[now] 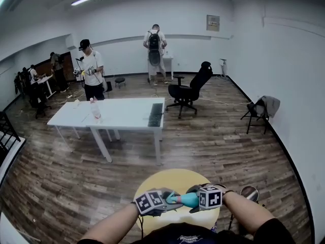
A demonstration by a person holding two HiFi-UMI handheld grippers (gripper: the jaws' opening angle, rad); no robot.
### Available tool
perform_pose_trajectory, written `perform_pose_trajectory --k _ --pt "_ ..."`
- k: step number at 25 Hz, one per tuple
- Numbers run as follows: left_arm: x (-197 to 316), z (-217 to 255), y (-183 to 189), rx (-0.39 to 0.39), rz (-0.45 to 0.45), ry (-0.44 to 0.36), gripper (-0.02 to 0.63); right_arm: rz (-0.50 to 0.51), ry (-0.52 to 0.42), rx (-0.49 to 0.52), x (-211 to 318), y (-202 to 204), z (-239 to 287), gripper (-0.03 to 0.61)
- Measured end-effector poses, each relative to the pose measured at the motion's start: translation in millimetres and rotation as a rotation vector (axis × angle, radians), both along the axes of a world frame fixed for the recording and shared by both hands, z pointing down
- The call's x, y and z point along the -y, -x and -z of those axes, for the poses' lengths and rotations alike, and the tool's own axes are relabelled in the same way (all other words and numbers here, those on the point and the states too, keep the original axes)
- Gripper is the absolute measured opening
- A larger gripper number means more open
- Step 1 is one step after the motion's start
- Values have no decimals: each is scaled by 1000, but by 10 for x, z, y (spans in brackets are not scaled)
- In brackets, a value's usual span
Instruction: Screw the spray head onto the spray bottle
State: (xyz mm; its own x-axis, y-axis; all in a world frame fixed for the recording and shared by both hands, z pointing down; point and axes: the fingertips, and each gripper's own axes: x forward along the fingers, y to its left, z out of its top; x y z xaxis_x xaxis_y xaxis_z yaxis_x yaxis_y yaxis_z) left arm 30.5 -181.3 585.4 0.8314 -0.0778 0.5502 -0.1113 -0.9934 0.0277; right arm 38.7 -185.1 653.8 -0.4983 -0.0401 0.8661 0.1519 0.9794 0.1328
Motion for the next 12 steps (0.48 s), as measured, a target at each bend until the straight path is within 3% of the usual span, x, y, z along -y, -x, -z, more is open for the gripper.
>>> perform_pose_trajectory --k 4,7,9,12 --pt "-24 36 1 48 -28 -69 198 5 -7 12 -5 1 56 402" --pt "23 79 17 -12 30 17 204 0 32 39 2 34 77 400" --pt "132 220 107 -149 133 94 220 -28 72 83 8 65 111 402" --pt "457 553 560 -459 351 247 294 -126 123 143 105 -92 110 402"
